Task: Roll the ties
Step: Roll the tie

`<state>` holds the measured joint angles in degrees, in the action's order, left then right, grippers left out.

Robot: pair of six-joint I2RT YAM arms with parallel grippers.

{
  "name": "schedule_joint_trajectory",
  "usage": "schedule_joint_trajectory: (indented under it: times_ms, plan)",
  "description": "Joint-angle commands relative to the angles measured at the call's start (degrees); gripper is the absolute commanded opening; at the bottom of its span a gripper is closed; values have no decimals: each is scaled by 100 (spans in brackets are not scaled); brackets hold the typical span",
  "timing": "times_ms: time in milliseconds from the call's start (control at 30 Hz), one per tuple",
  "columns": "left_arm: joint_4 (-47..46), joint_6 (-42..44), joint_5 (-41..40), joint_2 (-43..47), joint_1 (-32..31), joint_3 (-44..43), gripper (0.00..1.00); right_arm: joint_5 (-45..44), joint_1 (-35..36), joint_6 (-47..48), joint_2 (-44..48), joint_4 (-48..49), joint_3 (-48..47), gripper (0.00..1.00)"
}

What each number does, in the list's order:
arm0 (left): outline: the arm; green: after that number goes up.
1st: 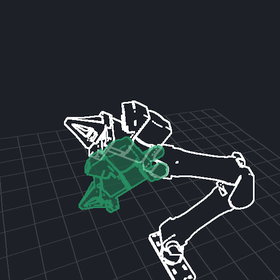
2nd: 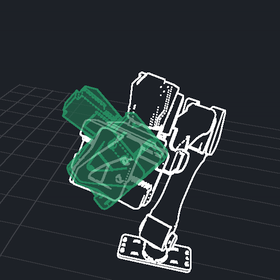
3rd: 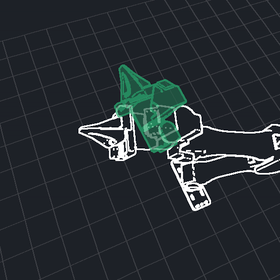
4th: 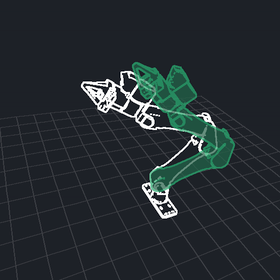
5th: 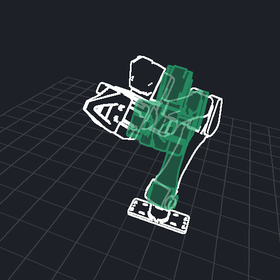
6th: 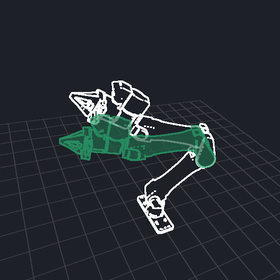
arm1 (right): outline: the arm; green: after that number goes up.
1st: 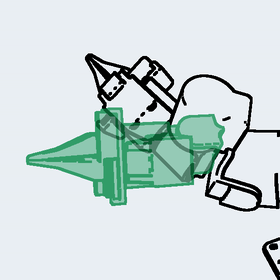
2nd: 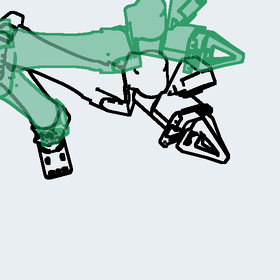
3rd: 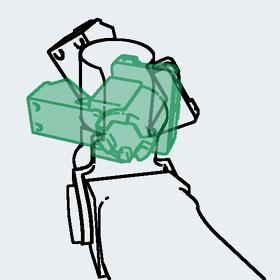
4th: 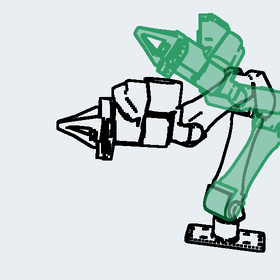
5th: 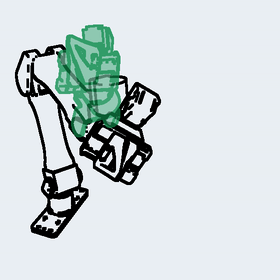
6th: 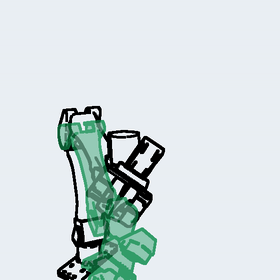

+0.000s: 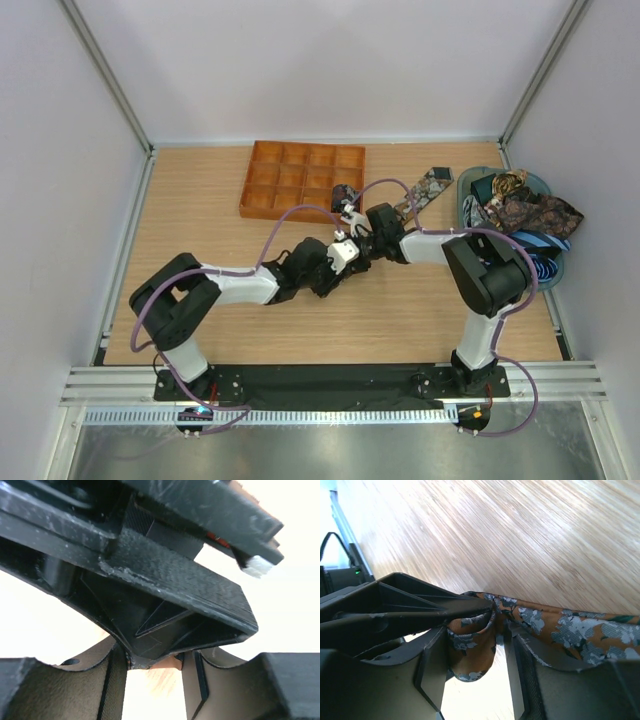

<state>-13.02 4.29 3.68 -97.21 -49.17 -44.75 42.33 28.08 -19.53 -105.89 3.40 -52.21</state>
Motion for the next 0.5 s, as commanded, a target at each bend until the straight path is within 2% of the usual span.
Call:
schedule_joint_trajectory:
  times_ms: [0,267,467]
  plan:
    - [633,-254,-210,-52,30,-103,30,-717,23,221,278,-551,114,54]
    - [1117,-262,-289,-404,21,-481,27,-840,31,195,507,-516,298,56]
    - [1468,-289,-544,-580,12,-710,26,-1007,23,178,665,-489,430,62]
